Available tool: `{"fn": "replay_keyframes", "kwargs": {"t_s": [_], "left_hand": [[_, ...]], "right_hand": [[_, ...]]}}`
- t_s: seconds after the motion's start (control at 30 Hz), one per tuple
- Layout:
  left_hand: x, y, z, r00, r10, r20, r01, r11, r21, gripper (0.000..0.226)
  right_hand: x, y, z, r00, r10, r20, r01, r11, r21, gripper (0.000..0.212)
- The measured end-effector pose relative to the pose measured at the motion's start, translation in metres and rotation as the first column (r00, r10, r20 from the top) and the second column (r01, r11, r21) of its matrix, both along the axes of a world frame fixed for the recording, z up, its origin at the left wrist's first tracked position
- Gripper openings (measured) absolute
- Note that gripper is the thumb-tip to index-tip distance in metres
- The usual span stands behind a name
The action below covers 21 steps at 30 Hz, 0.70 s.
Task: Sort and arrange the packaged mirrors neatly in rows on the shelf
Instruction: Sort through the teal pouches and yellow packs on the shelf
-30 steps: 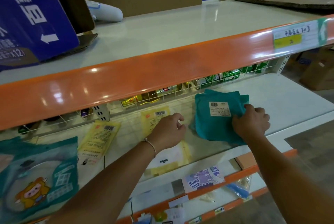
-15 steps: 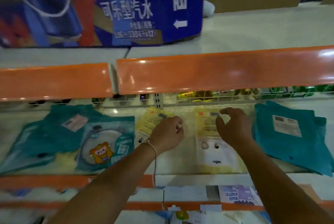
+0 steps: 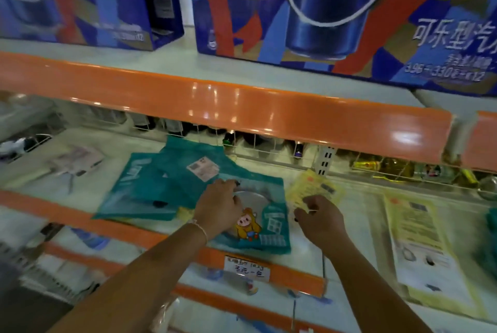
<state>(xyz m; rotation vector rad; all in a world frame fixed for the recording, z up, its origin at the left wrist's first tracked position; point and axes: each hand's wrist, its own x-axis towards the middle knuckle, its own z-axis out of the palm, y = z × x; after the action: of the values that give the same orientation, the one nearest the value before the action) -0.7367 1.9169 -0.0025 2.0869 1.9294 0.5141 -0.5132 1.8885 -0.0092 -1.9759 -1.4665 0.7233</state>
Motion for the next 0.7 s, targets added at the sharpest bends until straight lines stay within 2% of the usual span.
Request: {"fn": "replay_keyframes", "kwargs": {"t_s": [0.13, 0.27, 0.4, 0.47, 0.63, 0.7], "left_hand": [[-0.030, 0.001, -0.004, 1.000, 0.013, 0.009, -0.013, 1.000, 0.010, 0.015], [-0.048, 0.002, -0.005, 0.998, -0.044, 0.045, 0.045, 0.999, -0.017, 0.013], [-0.055, 0.006, -0.003, 0.992, -0.030, 0.120, 0.059, 0.967, -0.247, 0.027], [-0.058, 0.008, -0.006, 0.979, 0.017, 0.204, 0.057, 0.934, -0.354, 0.021], [-0.063, 0.013, -0.012, 0.898, 0.155, 0.411, 0.048, 0.895, -0.443, 0.014], [-0.064, 0.016, -0.012, 0.866, 0.206, 0.455, 0.048, 0.872, -0.486, 0.012]], "right_hand": [[-0.034, 0.007, -0.007, 1.000, -0.008, 0.017, 0.009, 0.999, -0.033, 0.039], [-0.061, 0.011, -0.009, 0.997, -0.070, -0.012, 0.069, 0.995, -0.078, 0.046], [-0.074, 0.014, -0.011, 0.990, -0.137, -0.036, 0.131, 0.982, -0.139, 0.054], [-0.077, 0.015, -0.012, 0.979, -0.190, -0.079, 0.177, 0.973, -0.149, 0.052], [-0.076, 0.016, -0.014, 0.925, -0.293, -0.241, 0.256, 0.951, -0.174, 0.057], [-0.074, 0.017, -0.014, 0.903, -0.324, -0.282, 0.278, 0.942, -0.189, 0.052]]}}
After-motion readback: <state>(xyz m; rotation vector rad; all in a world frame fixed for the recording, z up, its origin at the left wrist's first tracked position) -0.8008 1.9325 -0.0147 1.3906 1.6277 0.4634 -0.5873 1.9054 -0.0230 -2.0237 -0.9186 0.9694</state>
